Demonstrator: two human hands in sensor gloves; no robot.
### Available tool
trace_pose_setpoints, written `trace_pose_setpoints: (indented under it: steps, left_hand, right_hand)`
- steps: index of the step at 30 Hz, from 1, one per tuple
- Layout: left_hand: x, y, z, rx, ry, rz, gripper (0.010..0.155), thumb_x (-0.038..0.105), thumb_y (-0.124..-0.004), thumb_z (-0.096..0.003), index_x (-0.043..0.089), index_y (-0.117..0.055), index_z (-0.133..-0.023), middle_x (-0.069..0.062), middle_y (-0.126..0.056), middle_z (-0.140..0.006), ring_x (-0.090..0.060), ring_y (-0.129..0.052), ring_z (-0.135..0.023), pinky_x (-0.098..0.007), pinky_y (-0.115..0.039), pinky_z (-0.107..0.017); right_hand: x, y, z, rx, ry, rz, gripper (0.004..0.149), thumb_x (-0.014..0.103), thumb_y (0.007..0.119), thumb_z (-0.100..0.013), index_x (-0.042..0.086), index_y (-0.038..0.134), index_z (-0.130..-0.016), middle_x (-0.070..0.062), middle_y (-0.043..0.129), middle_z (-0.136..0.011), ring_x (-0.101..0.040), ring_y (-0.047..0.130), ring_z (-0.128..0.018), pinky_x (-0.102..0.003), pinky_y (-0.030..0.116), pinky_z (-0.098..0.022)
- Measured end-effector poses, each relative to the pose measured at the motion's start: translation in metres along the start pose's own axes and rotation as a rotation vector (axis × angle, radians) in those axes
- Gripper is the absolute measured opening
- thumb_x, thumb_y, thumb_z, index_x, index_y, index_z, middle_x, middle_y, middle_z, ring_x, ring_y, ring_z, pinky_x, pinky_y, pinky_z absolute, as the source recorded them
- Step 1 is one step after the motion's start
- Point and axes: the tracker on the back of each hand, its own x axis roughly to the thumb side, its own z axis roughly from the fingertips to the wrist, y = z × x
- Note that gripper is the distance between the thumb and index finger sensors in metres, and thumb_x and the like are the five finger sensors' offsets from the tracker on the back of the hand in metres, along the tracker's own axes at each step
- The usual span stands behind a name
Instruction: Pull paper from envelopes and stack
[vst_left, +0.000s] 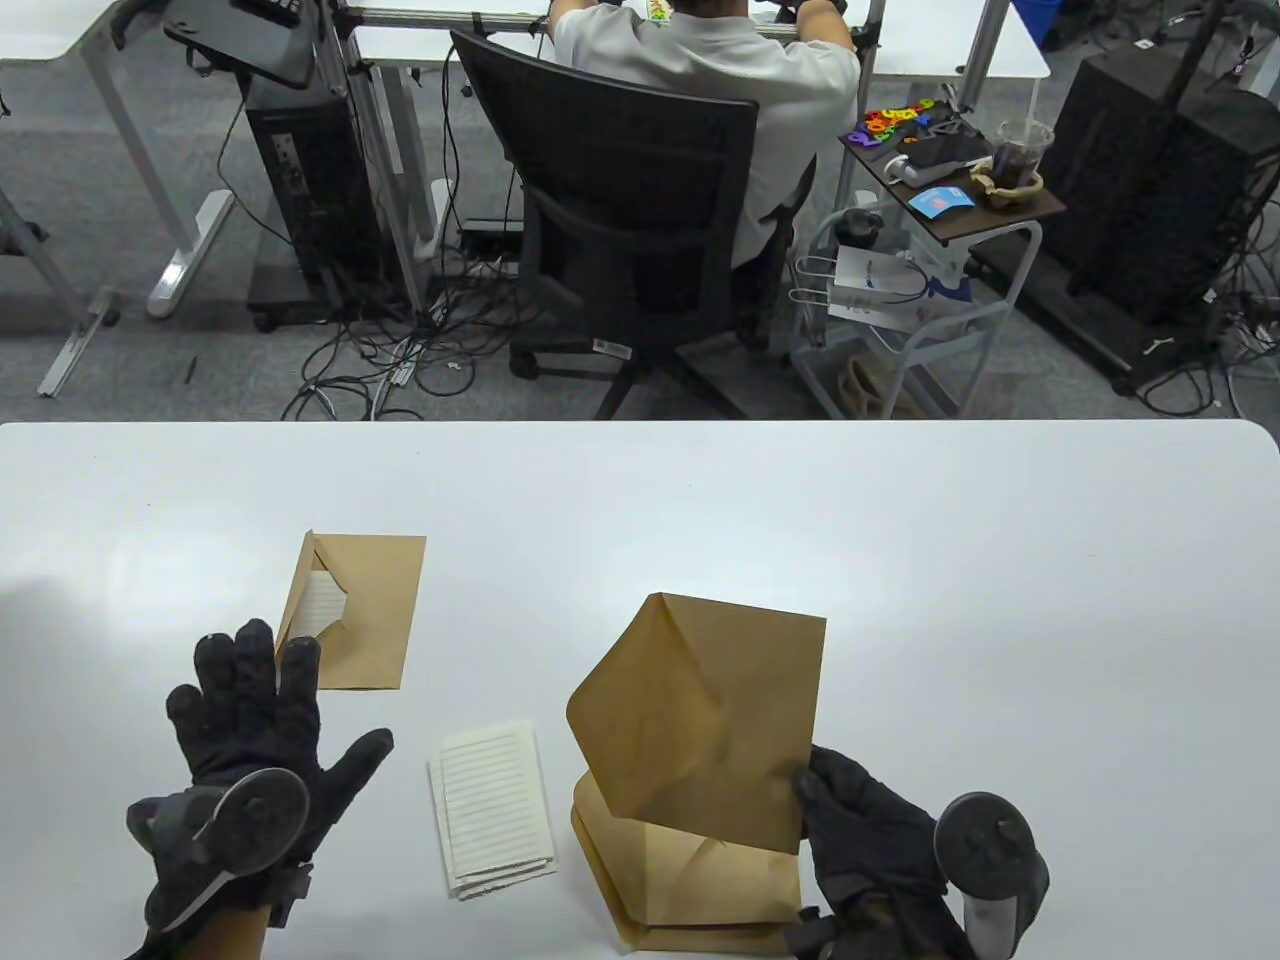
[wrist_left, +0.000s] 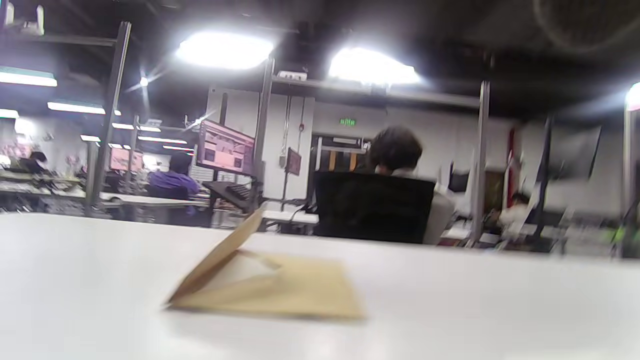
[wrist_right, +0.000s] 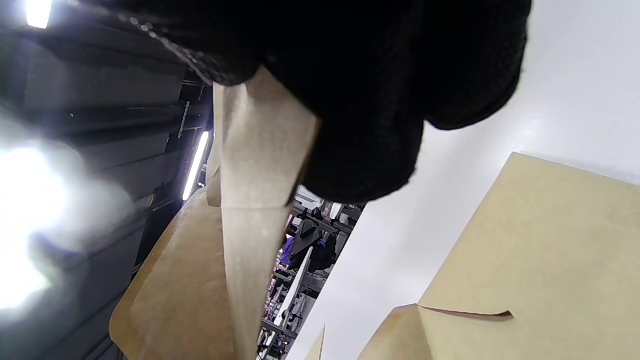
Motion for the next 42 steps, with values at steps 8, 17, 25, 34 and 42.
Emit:
trace_pose_setpoints:
  steps: [8, 17, 25, 34, 42]
  left_hand:
    - [-0.008, -0.026, 0.002, -0.097, 0.047, 0.044, 0.105, 0.084, -0.065, -0.0456, 0.025, -0.019, -0.12, -0.01, -0.008, -0.123, -0.046, -0.008, -0.115, -0.076, -0.022, -0.074]
    - [-0.013, -0.028, 0.001, -0.103, 0.061, 0.077, 0.105, 0.084, -0.066, -0.0458, 0.026, -0.019, -0.12, -0.007, -0.011, -0.124, -0.046, -0.009, -0.115, -0.075, -0.022, -0.074]
    - [-0.018, -0.035, 0.0, -0.146, 0.087, 0.111, 0.105, 0.084, -0.066, -0.0457, 0.025, -0.019, -0.12, -0.008, -0.012, -0.124, -0.048, -0.01, -0.115, -0.076, -0.022, -0.074]
    - [-0.013, -0.038, 0.0, -0.176, 0.089, 0.108, 0.105, 0.083, -0.066, -0.0455, 0.025, -0.02, -0.12, -0.008, -0.013, -0.124, -0.051, -0.012, -0.114, -0.077, -0.024, -0.072]
    - [-0.013, -0.037, 0.001, -0.181, 0.103, 0.113, 0.105, 0.084, -0.066, -0.0453, 0.025, -0.021, -0.12, -0.007, -0.014, -0.124, -0.052, -0.011, -0.113, -0.079, -0.025, -0.071]
  right_hand:
    - [-0.003, 0.005, -0.002, 0.083, 0.095, -0.025, 0.041, 0.034, 0.083, -0.041, 0.014, 0.09, -0.076, -0.006, 0.108, -0.052, -0.023, 0.11, -0.033, -0.047, 0.089, -0.04]
    - [-0.017, 0.009, -0.008, 0.194, 0.335, 0.09, 0.042, 0.031, 0.085, -0.04, 0.008, 0.092, -0.074, -0.011, 0.109, -0.047, -0.021, 0.109, -0.017, -0.045, 0.091, -0.027]
    - [-0.025, 0.019, -0.008, 0.194, 0.418, 0.316, 0.042, 0.03, 0.088, -0.038, 0.005, 0.093, -0.072, -0.014, 0.11, -0.044, -0.024, 0.109, -0.014, -0.047, 0.09, -0.026]
    - [-0.023, 0.024, -0.006, 0.174, 0.441, 0.476, 0.043, 0.028, 0.089, -0.038, 0.002, 0.093, -0.072, -0.016, 0.111, -0.043, -0.027, 0.11, -0.016, -0.05, 0.09, -0.028]
    - [-0.006, 0.003, -0.005, -0.024, 0.345, 0.588, 0.055, 0.039, 0.083, -0.041, 0.002, 0.087, -0.081, -0.022, 0.106, -0.058, -0.037, 0.108, -0.032, -0.058, 0.083, -0.038]
